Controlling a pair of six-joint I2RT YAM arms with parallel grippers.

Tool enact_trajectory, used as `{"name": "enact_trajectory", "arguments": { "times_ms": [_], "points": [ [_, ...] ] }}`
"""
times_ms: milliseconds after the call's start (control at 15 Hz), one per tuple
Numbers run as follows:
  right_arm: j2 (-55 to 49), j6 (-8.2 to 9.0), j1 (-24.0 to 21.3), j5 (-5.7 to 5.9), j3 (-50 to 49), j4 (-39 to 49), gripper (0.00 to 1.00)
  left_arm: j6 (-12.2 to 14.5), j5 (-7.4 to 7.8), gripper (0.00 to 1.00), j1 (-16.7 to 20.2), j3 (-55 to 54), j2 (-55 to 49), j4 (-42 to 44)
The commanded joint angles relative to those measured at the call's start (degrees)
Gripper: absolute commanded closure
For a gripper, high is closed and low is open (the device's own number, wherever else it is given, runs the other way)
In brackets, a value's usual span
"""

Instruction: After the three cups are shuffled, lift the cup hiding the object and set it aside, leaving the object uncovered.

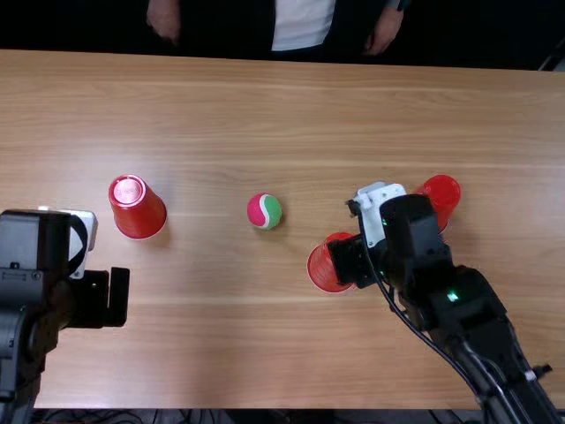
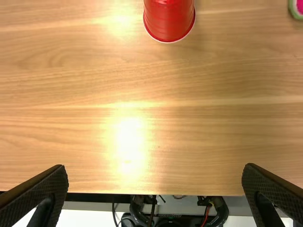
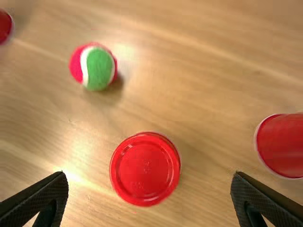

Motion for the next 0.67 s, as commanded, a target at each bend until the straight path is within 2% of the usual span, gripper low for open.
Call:
{"name": "enact_trajectory", "arguments": {
  "times_ms": [0,67,200,600],
  "points": [
    [-4.46,0.26,-0.82,1.60,0.28,-0.52,0.00,-0.16,0.15,0.00,-0.10,-1.09,-0.95,0.24],
    [-7.45,0.26,-2.22,1.60,-0.07,-1.79,0.00,-0.27,0.04,0.00,-0.10,-1.18,-1.92,0.98],
    [-14.13,0.26,-8.20,1.60,-0.24,-5.27,0.00,-0.27,0.04,0.00,-0.10,-2.85,-3.33,3.30],
    [-34.17,0.05,-20.68,1.49,-8.24,-5.79,0.00,-0.48,0.15,0.00,-0.27,-14.27,-12.12,15.32]
  ]
}}
